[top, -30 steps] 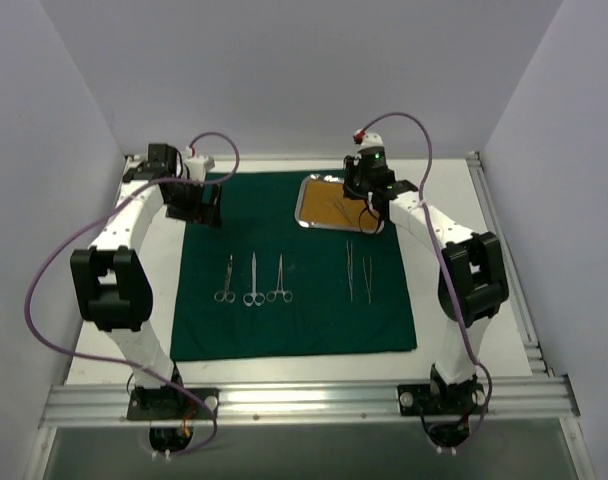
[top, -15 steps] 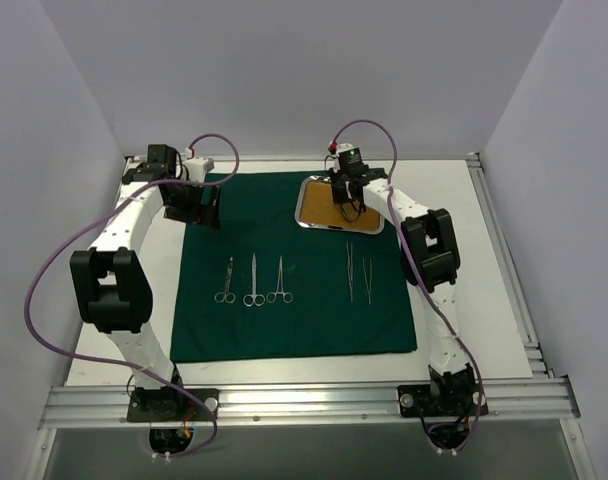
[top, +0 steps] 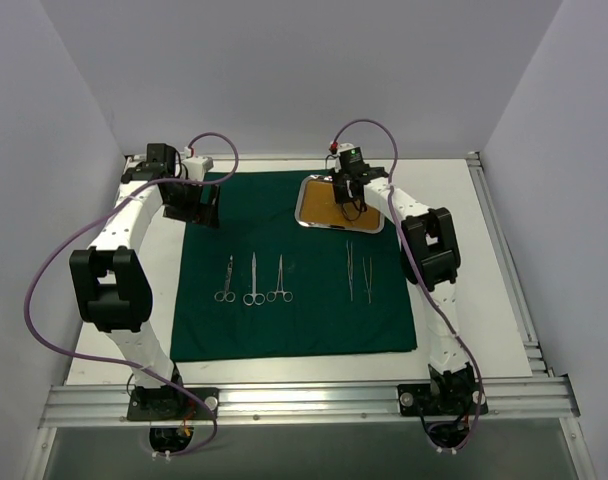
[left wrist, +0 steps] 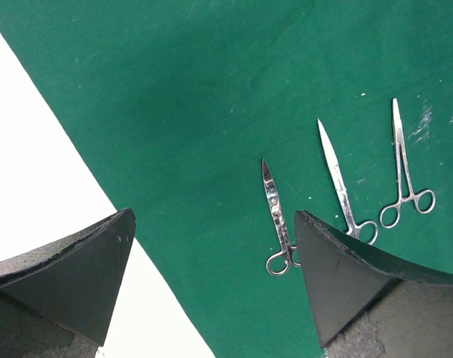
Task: Open and lay out the surgical kit
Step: Pick up the medical item from the container.
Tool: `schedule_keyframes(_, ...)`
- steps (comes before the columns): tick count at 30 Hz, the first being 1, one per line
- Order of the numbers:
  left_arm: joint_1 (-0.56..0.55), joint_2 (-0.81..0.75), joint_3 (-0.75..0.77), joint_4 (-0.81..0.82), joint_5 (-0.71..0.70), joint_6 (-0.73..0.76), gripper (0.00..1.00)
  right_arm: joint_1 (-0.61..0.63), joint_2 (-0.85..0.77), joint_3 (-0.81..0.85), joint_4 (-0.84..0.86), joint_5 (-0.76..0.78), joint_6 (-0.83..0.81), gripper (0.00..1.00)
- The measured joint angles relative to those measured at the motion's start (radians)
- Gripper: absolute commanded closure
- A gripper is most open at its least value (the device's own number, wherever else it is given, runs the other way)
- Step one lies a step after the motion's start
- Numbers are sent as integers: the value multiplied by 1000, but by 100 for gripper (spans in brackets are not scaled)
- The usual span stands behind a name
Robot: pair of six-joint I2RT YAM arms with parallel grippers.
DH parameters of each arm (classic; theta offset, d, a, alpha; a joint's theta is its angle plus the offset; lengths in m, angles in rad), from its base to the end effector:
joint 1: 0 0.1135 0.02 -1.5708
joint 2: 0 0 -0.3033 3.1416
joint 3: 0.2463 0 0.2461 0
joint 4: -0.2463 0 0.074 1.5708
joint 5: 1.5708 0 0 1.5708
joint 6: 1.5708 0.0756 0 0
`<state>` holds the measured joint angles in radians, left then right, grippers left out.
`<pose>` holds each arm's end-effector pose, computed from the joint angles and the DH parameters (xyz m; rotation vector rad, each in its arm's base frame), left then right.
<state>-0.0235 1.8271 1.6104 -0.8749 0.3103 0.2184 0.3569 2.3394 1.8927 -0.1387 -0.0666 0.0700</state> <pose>0.4095 -0.0327 0.2846 0.4149 2.5847 -0.3450 0.5572 0.2131 0.2000 -0.3489 2.1437 0.3177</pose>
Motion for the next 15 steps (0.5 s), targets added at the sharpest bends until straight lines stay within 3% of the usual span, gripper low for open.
schedule_keyframes(15, 0, 0, 0, 0, 0, 0, 3, -11, 26, 0, 15, 0, -20, 94)
